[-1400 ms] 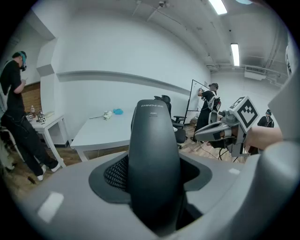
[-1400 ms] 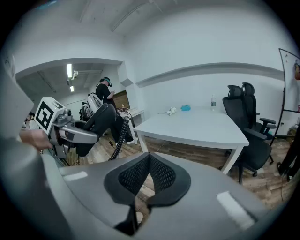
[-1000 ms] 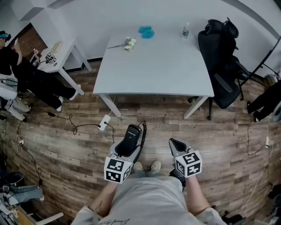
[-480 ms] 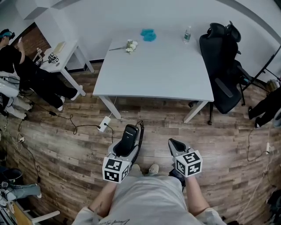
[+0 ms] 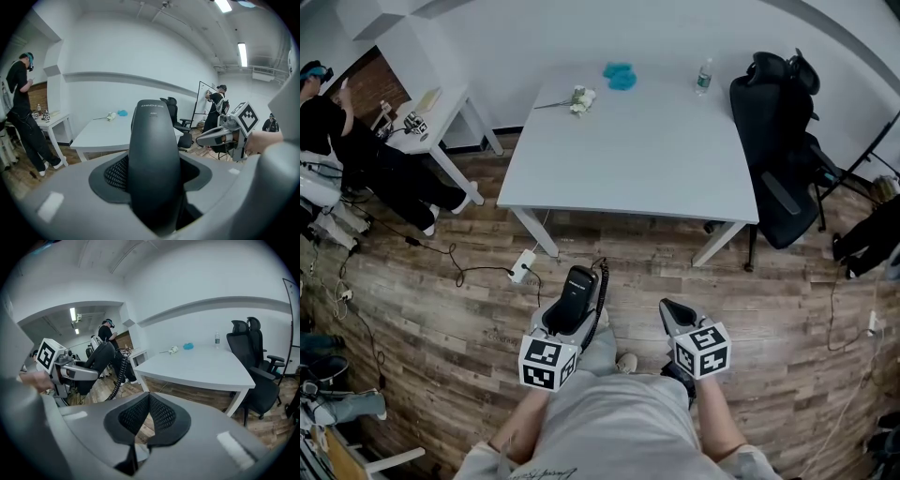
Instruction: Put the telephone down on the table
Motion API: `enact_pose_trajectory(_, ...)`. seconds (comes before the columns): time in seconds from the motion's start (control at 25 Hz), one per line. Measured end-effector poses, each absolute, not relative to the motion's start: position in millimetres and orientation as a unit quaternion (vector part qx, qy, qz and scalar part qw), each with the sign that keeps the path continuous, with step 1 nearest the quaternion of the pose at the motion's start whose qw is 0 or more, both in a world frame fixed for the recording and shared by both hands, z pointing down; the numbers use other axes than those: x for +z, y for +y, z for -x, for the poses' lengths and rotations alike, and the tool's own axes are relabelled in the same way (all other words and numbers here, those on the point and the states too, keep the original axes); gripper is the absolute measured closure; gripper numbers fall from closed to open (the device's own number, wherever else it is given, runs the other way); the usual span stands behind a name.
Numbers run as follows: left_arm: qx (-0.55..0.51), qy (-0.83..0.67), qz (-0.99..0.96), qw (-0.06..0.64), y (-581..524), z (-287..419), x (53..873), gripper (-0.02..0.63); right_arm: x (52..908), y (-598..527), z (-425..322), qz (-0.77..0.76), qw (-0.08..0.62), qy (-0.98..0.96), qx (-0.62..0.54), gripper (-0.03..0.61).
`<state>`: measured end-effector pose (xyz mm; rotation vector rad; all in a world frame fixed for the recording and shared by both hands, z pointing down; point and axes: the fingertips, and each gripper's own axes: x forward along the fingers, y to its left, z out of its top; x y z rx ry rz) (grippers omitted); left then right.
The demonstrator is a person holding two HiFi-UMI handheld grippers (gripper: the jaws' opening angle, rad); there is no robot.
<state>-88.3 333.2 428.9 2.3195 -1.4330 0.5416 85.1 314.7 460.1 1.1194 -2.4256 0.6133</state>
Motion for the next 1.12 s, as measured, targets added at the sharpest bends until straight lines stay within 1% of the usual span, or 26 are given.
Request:
enact_pose_trajectory(0.2,0.19,-0.5,-0.826,0.177,301,88,436,0.319,468,288,-83,-0.401,0.205,-0.866,0.217,0.572)
enact_pose_trajectory(0.6,0.192,-0.485,-0.838,0.159,200,92,430,0.319,470,197,-80,-0.413,0.209,-0.86,0.213,0.572)
enact_pose_trajectory(1.12,0.194,-0.458,-0.849,0.176,111,101,442,0.319,477,114,-65,-0.425,0.217,-0.849,0.227,0.572)
